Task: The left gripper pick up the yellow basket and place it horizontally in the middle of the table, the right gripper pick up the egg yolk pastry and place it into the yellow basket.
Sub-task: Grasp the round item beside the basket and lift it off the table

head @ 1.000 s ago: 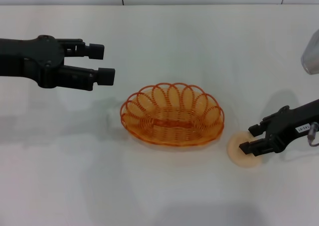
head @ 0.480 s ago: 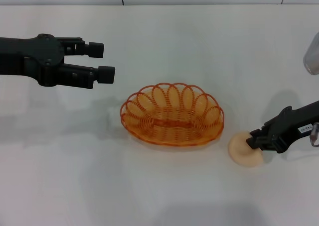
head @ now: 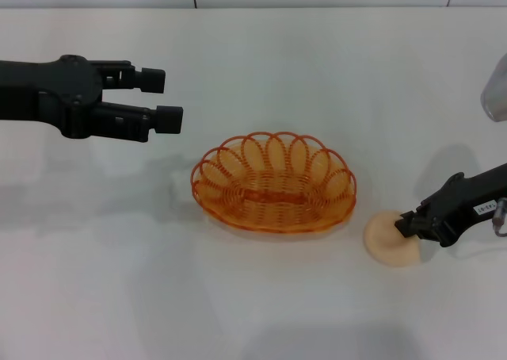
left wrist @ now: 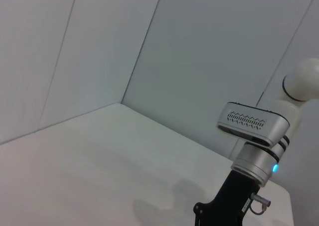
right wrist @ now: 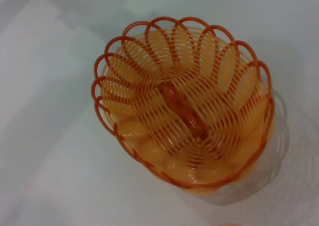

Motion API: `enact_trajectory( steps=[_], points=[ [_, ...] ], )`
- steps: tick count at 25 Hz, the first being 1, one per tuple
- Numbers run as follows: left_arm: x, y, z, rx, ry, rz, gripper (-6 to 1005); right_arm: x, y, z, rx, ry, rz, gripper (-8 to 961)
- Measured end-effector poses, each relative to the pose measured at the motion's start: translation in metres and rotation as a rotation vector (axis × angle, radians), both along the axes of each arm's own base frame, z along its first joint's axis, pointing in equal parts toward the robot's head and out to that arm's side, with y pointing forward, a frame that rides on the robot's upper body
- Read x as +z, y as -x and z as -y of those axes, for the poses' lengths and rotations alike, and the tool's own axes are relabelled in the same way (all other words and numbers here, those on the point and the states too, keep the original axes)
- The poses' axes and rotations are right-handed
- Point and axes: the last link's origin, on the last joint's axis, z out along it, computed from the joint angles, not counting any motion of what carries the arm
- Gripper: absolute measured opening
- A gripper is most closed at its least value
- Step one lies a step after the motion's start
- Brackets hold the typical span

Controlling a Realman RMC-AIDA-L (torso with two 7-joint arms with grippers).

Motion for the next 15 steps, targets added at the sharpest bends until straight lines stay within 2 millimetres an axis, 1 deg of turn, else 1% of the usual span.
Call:
enact_trajectory(
  steps=[2, 7, 11, 15],
  points=[
    [0.000, 0.000, 0.000, 0.002, -0.002, 0.001, 892, 0.000, 0.000, 0.000, 0.000, 0.001, 0.000, 56],
    [0.003, 0.002, 0.000, 0.011, -0.017, 0.012, 892, 0.001, 0.002, 0.000, 0.009, -0.002, -0.002, 38],
    [0.003, 0.002, 0.000, 0.014, -0.018, 0.011, 892, 0.005, 0.010, -0.001, 0.036, -0.019, -0.012, 25],
    [0.003, 0.003, 0.000, 0.015, -0.018, 0.009, 892, 0.014, 0.020, -0.003, 0.061, -0.047, -0.030, 22]
  ],
)
